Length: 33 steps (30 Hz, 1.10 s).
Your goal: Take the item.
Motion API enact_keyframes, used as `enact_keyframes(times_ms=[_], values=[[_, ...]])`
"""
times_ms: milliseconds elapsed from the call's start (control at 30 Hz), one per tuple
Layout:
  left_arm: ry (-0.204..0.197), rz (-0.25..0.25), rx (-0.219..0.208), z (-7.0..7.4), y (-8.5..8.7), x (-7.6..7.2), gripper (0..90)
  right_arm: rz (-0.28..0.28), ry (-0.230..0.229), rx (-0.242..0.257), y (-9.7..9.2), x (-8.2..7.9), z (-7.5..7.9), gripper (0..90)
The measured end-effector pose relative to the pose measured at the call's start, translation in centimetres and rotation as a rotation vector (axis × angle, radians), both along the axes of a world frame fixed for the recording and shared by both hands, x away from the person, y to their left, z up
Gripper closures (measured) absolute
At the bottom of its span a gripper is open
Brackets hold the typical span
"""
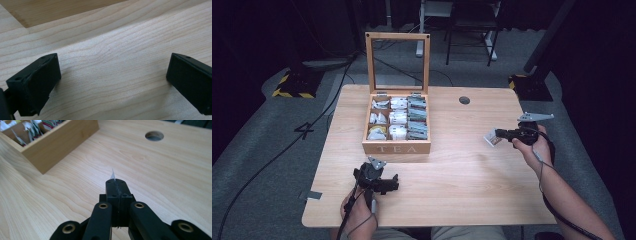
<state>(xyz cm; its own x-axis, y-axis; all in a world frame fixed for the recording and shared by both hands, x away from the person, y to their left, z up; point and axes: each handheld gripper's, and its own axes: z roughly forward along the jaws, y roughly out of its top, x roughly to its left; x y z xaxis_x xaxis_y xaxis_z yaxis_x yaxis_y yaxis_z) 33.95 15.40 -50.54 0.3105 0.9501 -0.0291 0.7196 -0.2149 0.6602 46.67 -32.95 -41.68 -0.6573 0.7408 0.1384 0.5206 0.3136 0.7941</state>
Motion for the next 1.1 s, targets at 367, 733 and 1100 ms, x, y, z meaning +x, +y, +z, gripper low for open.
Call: enact_keyframes(times_ms=[367, 733, 1100], values=[[0.000, 0.000, 0.000, 0.0, 0.0, 0.0, 0.0, -0.050, 0.096, -0.024, -1.1, 0.8, -2.5, 90.0], [0.000, 0.000, 0.000, 0.0, 0.0, 0.0, 0.0, -0.080, 0.115, -0.065, -1.4, 1.4, -4.1, 71.4], [0.000, 0.000, 0.000, 0.0, 0.0, 0.0, 0.0, -0.126, 0.049, -0.080, -3.1, 1.1, -3.9, 55.3]])
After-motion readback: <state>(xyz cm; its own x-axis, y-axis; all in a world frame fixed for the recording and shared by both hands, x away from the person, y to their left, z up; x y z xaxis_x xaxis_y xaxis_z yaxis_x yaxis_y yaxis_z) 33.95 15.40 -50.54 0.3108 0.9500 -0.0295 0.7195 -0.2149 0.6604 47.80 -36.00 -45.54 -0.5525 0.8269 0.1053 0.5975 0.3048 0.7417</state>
